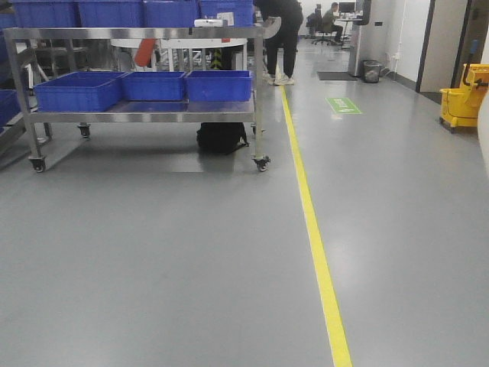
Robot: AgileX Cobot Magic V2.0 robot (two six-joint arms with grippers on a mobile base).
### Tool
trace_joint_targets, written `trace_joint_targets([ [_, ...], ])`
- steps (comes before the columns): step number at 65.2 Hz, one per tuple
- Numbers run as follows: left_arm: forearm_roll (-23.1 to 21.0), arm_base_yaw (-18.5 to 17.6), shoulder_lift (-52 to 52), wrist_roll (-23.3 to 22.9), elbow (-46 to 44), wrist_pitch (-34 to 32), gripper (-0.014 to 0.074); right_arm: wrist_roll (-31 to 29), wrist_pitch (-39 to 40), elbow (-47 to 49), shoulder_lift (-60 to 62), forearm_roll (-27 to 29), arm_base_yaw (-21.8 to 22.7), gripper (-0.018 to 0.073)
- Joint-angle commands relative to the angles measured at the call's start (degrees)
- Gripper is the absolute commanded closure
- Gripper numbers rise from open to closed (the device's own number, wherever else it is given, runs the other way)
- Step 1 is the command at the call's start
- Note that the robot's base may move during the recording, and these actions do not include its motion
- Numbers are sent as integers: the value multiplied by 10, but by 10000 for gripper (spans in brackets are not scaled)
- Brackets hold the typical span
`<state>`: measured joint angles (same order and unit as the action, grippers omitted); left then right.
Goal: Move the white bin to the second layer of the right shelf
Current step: 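Drive along the yellow floor line past the crate carts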
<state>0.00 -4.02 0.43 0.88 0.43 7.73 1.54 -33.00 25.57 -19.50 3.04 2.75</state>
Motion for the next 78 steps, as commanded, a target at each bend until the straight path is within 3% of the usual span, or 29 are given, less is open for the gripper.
trace_joint_targets([
  [1, 0, 1, 10, -2, 21, -50, 512, 1, 57, 16, -4, 2, 1, 514],
  [78, 0, 1, 10, -2, 21, -50, 512, 1, 57, 16, -4, 2, 1, 514],
])
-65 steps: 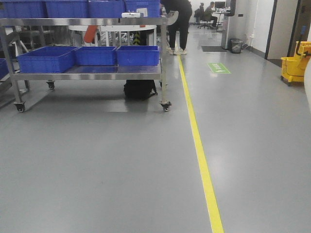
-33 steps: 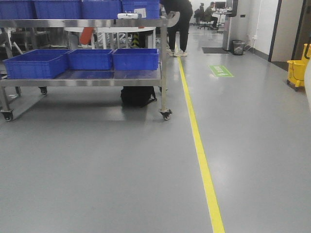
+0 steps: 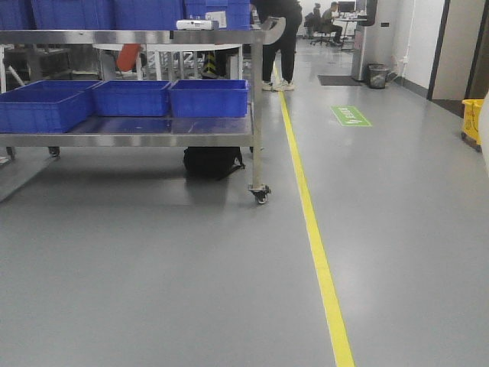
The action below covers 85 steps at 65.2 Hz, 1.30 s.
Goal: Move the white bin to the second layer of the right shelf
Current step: 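Drive along the yellow floor line past the crate carts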
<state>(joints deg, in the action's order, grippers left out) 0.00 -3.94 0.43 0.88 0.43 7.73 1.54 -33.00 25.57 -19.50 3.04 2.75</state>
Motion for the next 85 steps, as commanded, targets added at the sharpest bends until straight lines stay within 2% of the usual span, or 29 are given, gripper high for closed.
trace_joint_targets([
  [1, 0, 1, 10, -2, 21, -50, 512, 1, 57, 16, -4, 2, 1, 514],
  [85, 0, 1, 10, -2, 21, -50, 512, 1, 57, 16, -4, 2, 1, 514],
])
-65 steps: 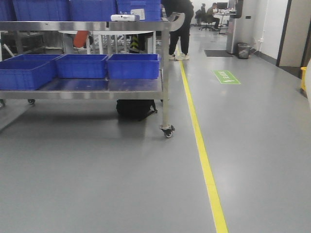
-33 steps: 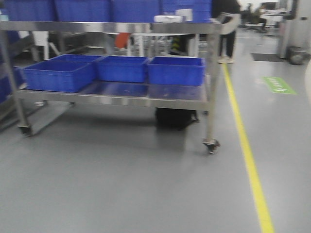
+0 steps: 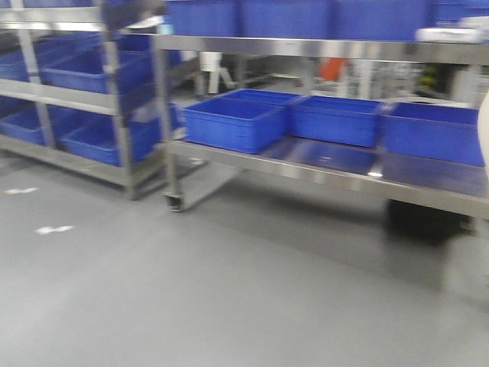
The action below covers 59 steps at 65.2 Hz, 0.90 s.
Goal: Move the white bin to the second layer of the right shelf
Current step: 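Drive along the yellow floor line past the crate carts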
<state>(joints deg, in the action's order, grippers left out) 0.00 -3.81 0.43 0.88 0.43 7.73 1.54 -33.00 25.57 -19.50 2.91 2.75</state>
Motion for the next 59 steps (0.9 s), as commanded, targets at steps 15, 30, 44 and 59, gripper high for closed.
trace_joint_targets([
  [15, 0, -1, 10, -2, 21, -50, 512, 1, 57, 16, -4, 3, 1, 514],
  [30, 0, -1, 10, -2, 21, -50, 512, 1, 57, 16, -4, 3, 1, 514],
  [44, 0, -1, 10, -2, 21, -50, 512, 1, 57, 16, -4, 3, 1, 514],
  [59, 0, -1, 10, -2, 21, -50, 512, 1, 57, 16, -4, 3, 1, 514],
])
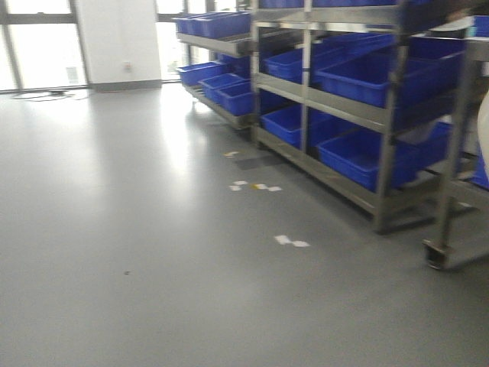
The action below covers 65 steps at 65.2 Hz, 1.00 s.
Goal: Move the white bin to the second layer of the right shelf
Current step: 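Drive along the yellow floor line past the crate carts, then drive toward the windows and turn toward the blue crate rack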
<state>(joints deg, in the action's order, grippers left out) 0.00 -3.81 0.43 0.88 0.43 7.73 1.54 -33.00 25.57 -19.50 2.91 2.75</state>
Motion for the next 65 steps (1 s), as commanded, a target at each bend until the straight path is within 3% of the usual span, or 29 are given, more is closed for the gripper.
trace_joint_targets([
  [1, 0, -1, 10, -2, 21, -50, 512, 1, 57, 16, -4, 3, 1, 514],
  [65, 0, -1, 10, -2, 21, -50, 512, 1, 57, 16, -4, 3, 1, 514],
])
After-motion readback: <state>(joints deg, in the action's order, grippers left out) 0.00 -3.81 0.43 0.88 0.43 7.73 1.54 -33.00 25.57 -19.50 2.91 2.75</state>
